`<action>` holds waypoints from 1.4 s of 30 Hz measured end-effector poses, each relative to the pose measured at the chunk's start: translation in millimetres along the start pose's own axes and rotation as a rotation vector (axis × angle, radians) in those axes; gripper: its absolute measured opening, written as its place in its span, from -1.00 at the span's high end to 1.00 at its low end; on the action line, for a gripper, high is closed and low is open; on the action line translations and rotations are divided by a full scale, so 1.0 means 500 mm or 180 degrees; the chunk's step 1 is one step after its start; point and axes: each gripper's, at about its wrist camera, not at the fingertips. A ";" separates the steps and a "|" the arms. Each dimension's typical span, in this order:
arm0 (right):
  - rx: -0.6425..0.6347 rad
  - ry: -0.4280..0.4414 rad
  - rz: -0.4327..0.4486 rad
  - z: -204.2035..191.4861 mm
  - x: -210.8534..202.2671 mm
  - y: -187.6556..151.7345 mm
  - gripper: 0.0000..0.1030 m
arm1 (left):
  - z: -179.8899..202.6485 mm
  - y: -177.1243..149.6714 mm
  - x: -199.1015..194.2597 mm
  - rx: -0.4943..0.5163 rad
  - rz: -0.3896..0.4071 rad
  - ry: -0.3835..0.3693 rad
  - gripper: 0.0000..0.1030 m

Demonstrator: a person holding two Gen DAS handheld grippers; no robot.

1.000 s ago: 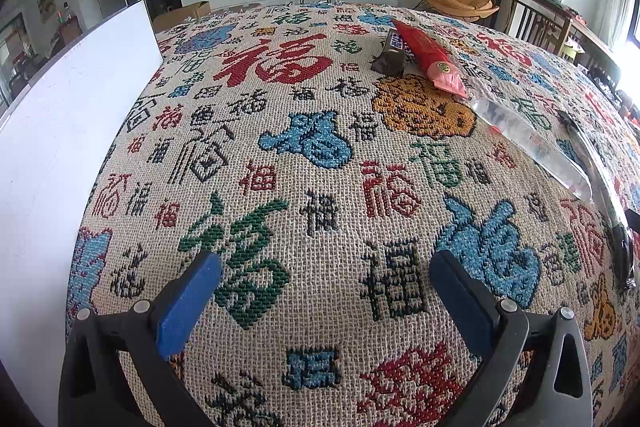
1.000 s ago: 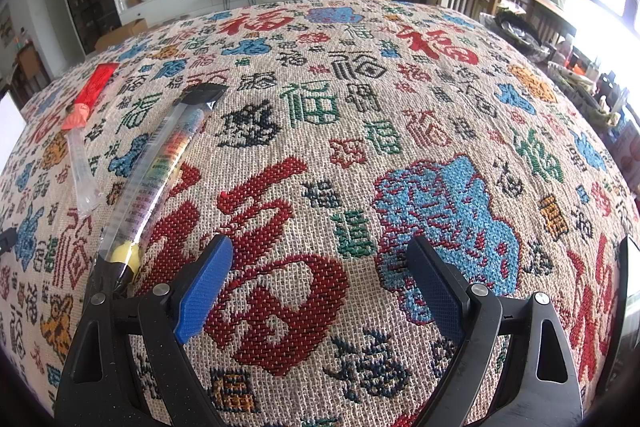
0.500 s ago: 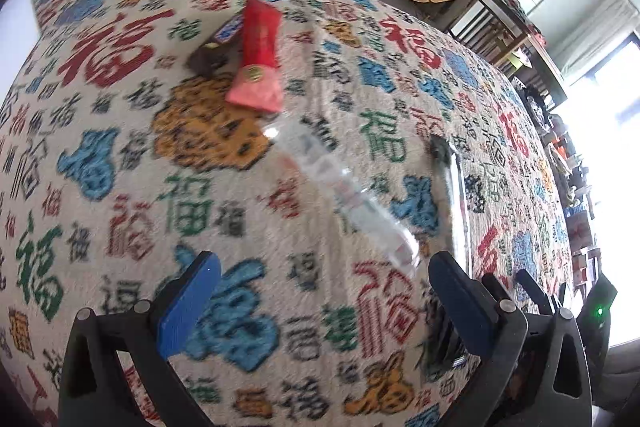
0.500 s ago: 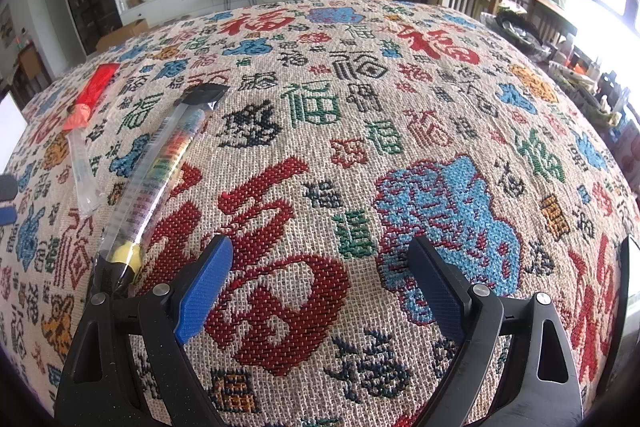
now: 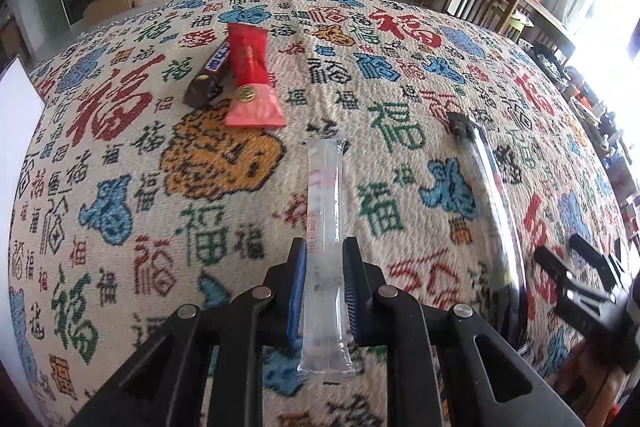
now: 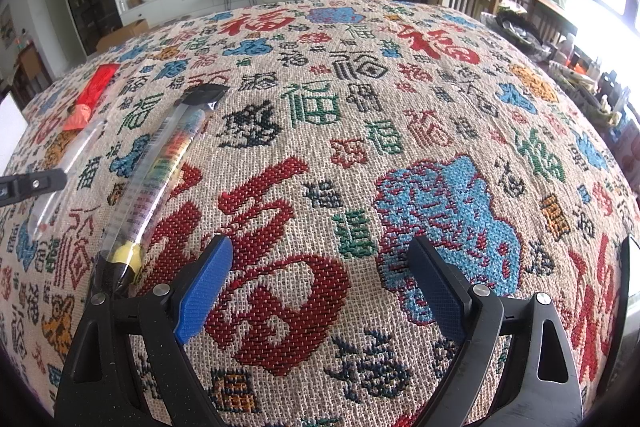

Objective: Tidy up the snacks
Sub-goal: 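Lift the clear-wrapped stick off the rug with the left gripper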

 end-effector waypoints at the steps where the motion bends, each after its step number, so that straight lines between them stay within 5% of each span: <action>1: 0.0000 0.0000 -0.0001 0.000 0.000 0.000 -0.79 | -0.019 -0.014 -0.012 0.0010 -0.0020 -0.0018 0.65; 11: 0.0000 0.0001 0.0000 0.000 0.001 0.000 -0.79 | -0.164 -0.145 -0.075 -0.0211 0.0047 0.0131 0.64; 14: 0.0000 0.0002 0.0000 0.000 0.001 0.000 -0.79 | -0.180 -0.157 -0.065 -0.0360 0.0158 0.0014 0.40; 16: 0.0000 0.0003 0.0001 0.000 0.000 0.000 -0.79 | -0.171 -0.156 -0.061 -0.0315 0.0238 0.0011 -0.33; 17: -0.0001 0.0003 0.0000 -0.001 0.001 0.000 -0.79 | -0.161 -0.152 -0.055 -0.0268 0.0259 0.0071 -0.48; 22: -0.0001 0.0002 0.0000 -0.001 0.001 0.000 -0.79 | -0.119 -0.160 -0.036 0.0158 0.0451 0.0489 -0.77; 25: -0.0001 0.0003 0.0001 0.000 0.001 0.000 -0.79 | -0.135 -0.158 -0.031 0.0026 0.0438 0.0460 -0.92; 42: -0.0002 0.0005 0.0002 0.001 0.000 -0.001 -0.79 | -0.134 -0.156 -0.026 0.0039 0.0416 0.0493 -1.00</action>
Point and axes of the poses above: each gripper's, at about its wrist camera, not at the fingertips, and x roughly the way its jaws point, z to its right, y to its top, and after that the axes turned 8 degrees about y, right-handed
